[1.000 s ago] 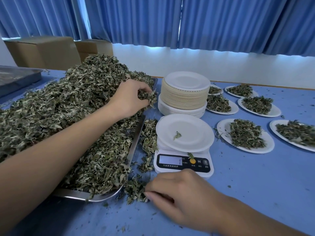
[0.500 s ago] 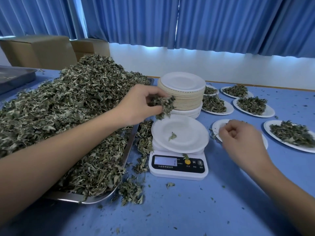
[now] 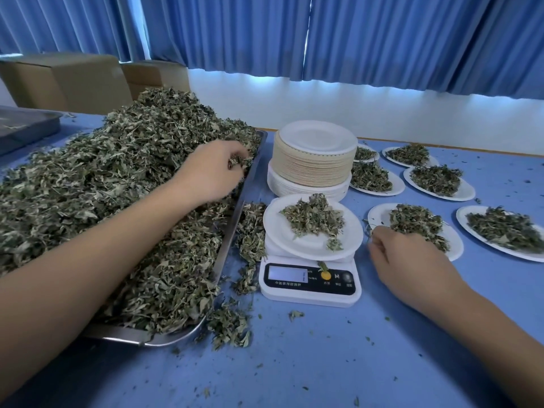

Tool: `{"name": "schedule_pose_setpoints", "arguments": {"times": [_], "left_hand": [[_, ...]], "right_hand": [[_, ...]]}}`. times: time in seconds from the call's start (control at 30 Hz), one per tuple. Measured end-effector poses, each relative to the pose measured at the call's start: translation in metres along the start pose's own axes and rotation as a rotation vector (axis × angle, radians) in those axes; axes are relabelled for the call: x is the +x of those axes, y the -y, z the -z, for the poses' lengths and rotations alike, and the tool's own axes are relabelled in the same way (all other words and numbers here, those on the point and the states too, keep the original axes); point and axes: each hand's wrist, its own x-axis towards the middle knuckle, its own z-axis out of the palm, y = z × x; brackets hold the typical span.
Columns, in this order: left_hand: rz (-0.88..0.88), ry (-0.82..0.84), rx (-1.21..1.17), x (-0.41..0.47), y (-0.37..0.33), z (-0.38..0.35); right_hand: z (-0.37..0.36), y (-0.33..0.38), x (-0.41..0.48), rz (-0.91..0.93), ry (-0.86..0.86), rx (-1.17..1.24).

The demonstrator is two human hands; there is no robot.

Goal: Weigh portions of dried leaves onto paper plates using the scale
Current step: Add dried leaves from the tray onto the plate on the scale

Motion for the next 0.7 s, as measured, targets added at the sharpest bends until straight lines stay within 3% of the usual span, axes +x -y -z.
{"name": "schedule_pose_setpoints", "arguments": {"times": [0.1, 0.2, 0.4, 0.5, 0.6, 0.7], "left_hand": [[0.206, 0.287, 0.288, 0.002, 0.021, 0.003], [0.246, 0.507, 0.398, -0.002, 0.023, -0.002], [0.201, 0.371, 0.388, -0.011, 0.011, -0.009], [0.163, 0.286, 0.505, -0.014, 0.005, -0.013], [0.244, 0.322, 0.709, -0.013, 0.004, -0.014], [0.301, 0.458, 0.593, -0.012, 0.006, -0.018]], "right_hand": [[-0.001, 0.0, 0.0, -0.005, 0.001, -0.016], [0.0, 0.001, -0.001, -0.006, 0.01, -0.014], [0.002, 0.003, -0.003, -0.002, 0.021, -0.019], [0.002, 0.003, -0.003, -0.011, 0.021, -0.018], [0.003, 0.004, -0.004, -0.009, 0.019, -0.018], [0.003, 0.004, -0.004, -0.005, 0.018, -0.019]]}}
